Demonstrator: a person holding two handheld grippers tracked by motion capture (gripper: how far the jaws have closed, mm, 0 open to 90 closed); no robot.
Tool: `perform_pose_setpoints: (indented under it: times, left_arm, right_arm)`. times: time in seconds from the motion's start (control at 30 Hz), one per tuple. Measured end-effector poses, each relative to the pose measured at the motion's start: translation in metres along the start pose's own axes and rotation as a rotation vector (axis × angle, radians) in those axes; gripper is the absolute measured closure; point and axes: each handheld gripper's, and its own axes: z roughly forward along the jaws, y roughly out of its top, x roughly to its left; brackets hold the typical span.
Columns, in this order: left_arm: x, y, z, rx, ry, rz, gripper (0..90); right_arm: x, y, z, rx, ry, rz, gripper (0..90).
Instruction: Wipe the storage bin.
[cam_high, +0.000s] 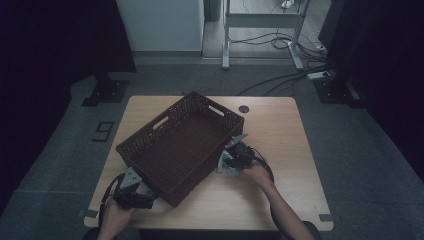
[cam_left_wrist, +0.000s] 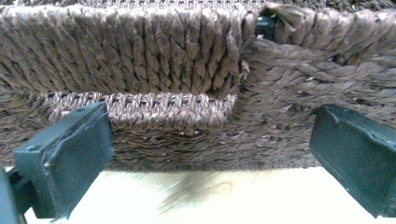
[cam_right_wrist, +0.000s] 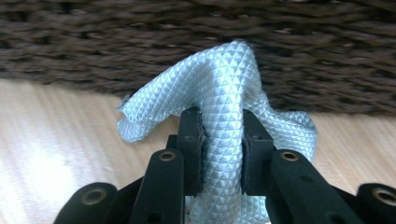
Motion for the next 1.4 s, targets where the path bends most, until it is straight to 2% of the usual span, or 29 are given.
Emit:
perform_pose_setpoints:
  times: [0.17,0.53,1.4]
  left_arm:
    - [0.000,0.000,0.000,0.000,0.000,0.001,0.0]
    - [0.000,0.000,0.000,-0.001,0.001,0.000,0.0]
    - [0.000,0.000,0.000,-0.001,0.000,0.000,0.0]
  right_arm:
    - [0.014,0.002,0.000,0.002,0.014,-0.023,72.5]
    - [0.033,0.003,-0.001,-0.002,0.037,-0.050,72.6]
    - [0.086,0.010,0.001,-0.020,0.133,-0.148,72.6]
